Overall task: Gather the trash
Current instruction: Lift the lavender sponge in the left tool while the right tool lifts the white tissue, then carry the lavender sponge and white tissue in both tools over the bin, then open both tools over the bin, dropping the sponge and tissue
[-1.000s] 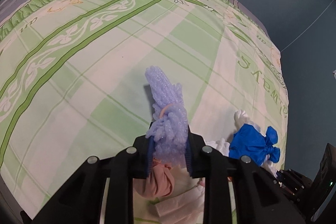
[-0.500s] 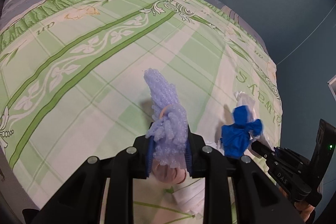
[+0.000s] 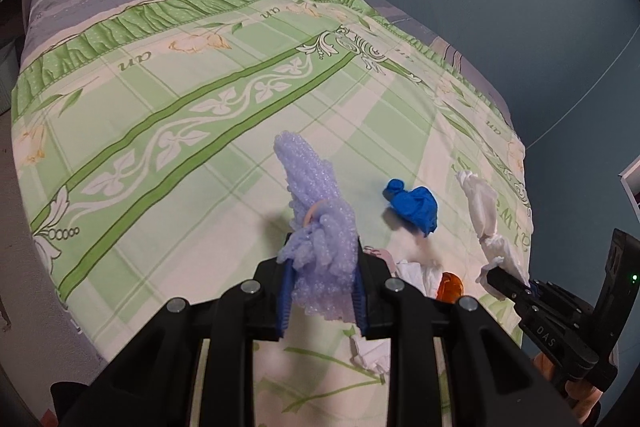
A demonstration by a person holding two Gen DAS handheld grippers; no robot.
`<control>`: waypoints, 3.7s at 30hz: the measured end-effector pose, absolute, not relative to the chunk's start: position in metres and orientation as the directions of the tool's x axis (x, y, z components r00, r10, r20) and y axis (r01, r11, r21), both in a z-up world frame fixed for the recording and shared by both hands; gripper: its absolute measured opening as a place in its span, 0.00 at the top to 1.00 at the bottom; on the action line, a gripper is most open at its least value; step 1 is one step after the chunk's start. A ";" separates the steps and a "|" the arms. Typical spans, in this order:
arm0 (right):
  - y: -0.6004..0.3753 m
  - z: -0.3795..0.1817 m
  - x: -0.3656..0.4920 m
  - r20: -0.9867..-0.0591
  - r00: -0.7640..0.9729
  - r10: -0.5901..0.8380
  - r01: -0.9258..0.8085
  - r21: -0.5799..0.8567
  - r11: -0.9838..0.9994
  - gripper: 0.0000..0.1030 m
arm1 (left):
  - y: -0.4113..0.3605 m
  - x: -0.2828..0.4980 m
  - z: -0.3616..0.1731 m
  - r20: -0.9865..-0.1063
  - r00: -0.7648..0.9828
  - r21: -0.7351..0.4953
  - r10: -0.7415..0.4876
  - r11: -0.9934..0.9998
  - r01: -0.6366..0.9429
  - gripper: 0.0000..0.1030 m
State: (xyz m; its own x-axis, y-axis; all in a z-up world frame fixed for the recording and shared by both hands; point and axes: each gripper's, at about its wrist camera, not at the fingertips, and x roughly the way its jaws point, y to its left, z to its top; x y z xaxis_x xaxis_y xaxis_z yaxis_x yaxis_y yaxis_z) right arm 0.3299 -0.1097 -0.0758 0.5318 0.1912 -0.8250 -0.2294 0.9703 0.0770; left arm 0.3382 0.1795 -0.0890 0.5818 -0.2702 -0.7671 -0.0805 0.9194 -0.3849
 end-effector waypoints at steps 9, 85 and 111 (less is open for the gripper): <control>-0.130 -0.035 0.298 -0.775 0.598 0.205 -0.223 0.085 0.971 0.87 | 0.166 0.309 -0.047 -0.730 0.631 -0.367 -0.262 0.930 -0.037 0.78; -0.478 -0.076 0.051 -0.809 0.587 0.018 0.395 0.307 0.866 0.85 | -0.254 0.123 -0.090 -0.792 0.132 -0.320 -0.596 0.589 0.742 0.75; -0.484 -0.038 0.046 -0.740 0.671 -0.033 0.392 0.318 0.863 0.60 | -0.203 0.140 -0.063 -0.748 0.260 -0.300 -0.611 0.660 0.689 0.31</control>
State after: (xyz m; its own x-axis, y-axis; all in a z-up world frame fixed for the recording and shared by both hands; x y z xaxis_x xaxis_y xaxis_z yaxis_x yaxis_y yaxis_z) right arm 0.0460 -0.4845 -0.0380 0.6714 -0.0328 -0.7403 0.3925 0.8631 0.3177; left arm 0.1404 -0.2032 -0.0632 0.2597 -0.6112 -0.7477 0.6892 0.6596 -0.2999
